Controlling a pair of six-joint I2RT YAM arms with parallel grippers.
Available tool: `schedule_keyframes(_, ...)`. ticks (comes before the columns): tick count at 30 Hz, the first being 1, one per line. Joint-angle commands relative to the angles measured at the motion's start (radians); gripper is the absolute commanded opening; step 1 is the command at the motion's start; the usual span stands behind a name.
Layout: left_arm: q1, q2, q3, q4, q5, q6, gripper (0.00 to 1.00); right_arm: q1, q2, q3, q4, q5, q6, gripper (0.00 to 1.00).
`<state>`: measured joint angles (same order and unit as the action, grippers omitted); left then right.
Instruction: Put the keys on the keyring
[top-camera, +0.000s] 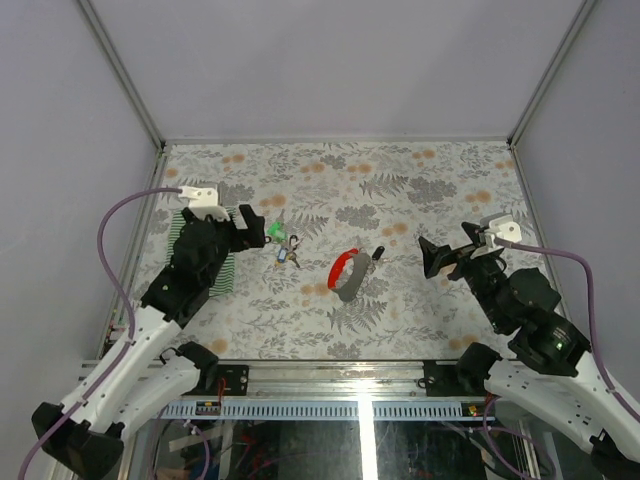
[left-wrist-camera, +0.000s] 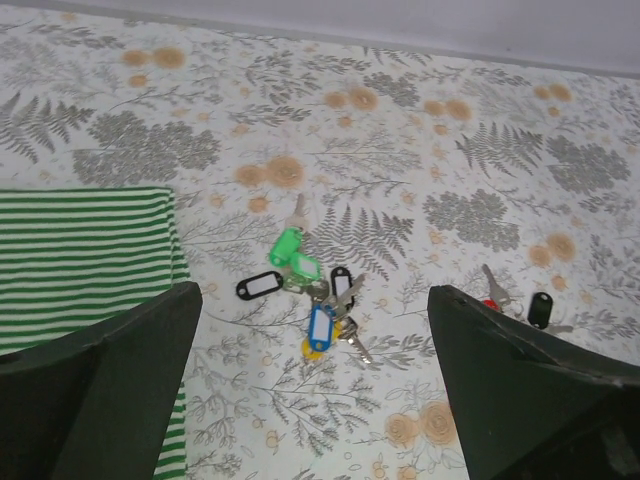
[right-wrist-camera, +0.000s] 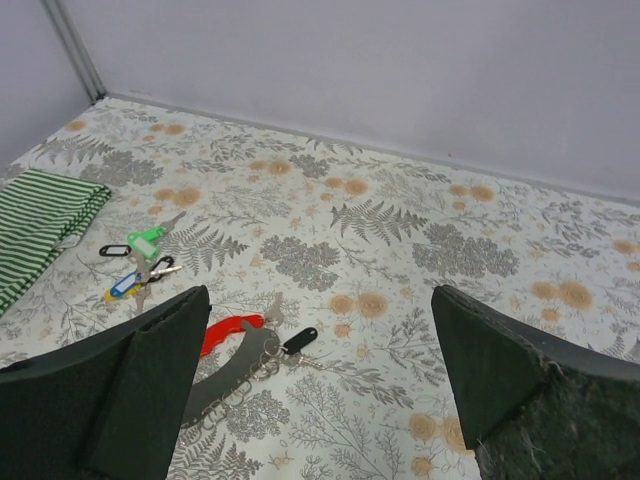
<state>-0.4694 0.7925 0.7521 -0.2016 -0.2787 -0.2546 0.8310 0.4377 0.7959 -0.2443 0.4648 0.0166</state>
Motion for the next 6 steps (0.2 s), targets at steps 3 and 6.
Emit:
schedule_keyframes(3,0.008,-0.066,-0.064,0.037,-0.102,-0.048,1.0,0.001,0.02,-0.001,0.034,0.092,0.064,0.99)
schedule_keyframes(6,0.007,-0.065,-0.059,0.024,-0.113,-0.054,1.0,0.002,0.037,0.003,0.032,0.108,0.072,0.99)
